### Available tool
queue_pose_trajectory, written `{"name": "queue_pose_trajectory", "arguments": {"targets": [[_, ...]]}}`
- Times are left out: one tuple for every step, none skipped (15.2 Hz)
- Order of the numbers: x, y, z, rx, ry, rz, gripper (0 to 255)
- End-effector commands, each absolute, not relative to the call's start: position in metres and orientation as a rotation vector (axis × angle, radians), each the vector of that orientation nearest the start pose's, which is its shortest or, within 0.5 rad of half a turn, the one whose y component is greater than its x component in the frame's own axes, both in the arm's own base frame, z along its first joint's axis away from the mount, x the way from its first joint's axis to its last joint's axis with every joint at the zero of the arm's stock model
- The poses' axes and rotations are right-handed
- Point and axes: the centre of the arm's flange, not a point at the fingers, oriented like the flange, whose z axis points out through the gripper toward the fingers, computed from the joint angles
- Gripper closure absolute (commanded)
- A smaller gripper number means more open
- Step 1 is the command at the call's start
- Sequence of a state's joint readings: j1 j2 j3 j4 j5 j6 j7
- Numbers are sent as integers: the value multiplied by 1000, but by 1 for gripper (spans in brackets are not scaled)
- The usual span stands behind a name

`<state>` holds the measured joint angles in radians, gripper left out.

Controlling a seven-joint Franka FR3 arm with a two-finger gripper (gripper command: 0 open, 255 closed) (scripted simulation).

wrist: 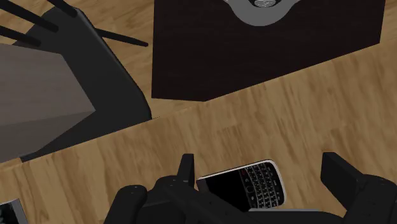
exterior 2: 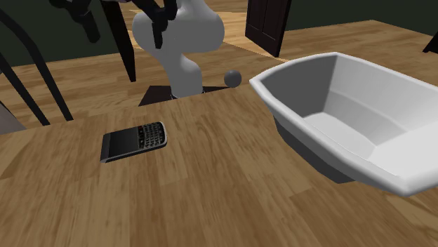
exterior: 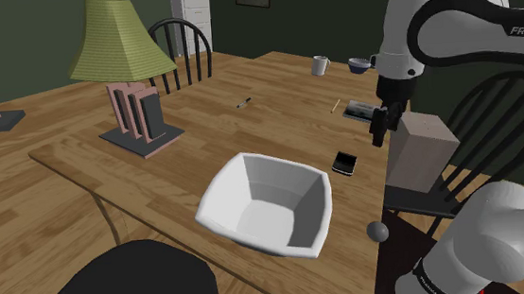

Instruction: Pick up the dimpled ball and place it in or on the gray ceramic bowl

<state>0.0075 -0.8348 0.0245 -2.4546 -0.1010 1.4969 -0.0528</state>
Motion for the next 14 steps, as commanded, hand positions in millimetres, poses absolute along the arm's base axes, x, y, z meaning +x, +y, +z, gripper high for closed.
{"name": "queue_pose_trajectory", "arguments": {"targets": [[283, -1, 554, -3250, -121, 203, 0], [276, 9, 549, -3245, -131, 195, 0], [269, 19, 544, -3239, -142, 187, 0], [262, 28, 539, -3233, -152, 179, 0], [255, 38, 534, -3228, -163, 170, 0], [248, 47, 529, -3222, -173, 162, 0], [241, 57, 524, -3216, -183, 154, 0], [233, 66, 520, -3210, -194, 146, 0], [226, 76, 515, -3204, -204, 138, 0], [219, 85, 510, -3198, -214, 130, 0], [211, 95, 506, -3192, -224, 122, 0], [204, 104, 501, -3186, -234, 114, 0], [197, 114, 496, -3179, -244, 106, 0], [189, 123, 492, -3173, -254, 99, 0]]}}
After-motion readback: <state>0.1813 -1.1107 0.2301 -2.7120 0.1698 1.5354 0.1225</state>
